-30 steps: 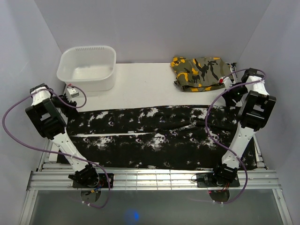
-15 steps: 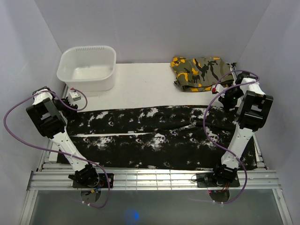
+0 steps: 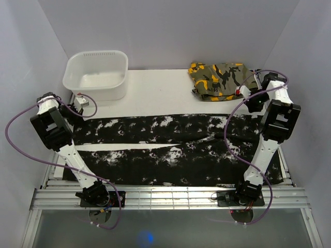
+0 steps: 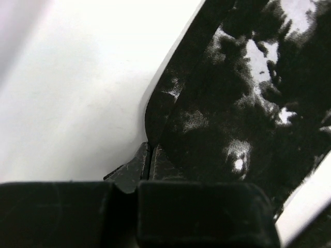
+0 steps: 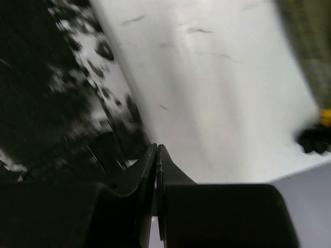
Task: Fold and stack the trousers
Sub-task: Fold the trousers
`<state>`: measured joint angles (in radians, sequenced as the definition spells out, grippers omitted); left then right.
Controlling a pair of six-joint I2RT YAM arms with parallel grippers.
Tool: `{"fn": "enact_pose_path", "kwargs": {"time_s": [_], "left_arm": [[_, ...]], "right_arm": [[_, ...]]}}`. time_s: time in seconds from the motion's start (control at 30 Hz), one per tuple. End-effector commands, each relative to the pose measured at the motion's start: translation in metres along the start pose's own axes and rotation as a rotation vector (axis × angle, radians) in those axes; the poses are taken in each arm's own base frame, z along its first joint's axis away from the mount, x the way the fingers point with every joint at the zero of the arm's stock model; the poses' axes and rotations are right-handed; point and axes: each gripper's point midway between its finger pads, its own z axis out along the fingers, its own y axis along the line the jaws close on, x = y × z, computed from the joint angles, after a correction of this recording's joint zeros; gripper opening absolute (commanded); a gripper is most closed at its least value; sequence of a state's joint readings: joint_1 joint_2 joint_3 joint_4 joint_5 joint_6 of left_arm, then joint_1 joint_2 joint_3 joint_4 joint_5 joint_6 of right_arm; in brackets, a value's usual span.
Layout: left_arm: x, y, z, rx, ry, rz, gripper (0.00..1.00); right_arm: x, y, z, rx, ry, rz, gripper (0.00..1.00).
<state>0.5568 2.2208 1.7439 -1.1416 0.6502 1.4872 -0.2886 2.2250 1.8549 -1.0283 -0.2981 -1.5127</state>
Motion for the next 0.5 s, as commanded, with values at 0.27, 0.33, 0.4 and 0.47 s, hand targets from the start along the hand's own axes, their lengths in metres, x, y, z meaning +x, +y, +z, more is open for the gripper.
{"fn": "enact_pose_path", "kwargs": {"time_s": [0.27,0.33,0.4,0.47], "left_arm": [[-0.055,0.047,-0.067,-0.29,-0.113,0.137,0.0],[-0.054,0.036,-0.066,-0.277,-0.111,0.15,0.0],[-0.053,0.027,-0.062,-0.261,-0.11,0.186,0.0],[-0.049,0.018,-0.056,-0.243,-0.107,0.18,0.0]], "right_arm": [[-0.038,-0.042,-0.086,0.246,-0.069,-0.04,0.08],[-0.036,-0.032,-0.08,0.206,-0.049,-0.036,0.08],[-0.029,-0.021,-0.065,0.149,-0.004,-0.009,0.4],[-0.027,-0.015,-0.052,0.111,-0.015,0.042,0.68]]}}
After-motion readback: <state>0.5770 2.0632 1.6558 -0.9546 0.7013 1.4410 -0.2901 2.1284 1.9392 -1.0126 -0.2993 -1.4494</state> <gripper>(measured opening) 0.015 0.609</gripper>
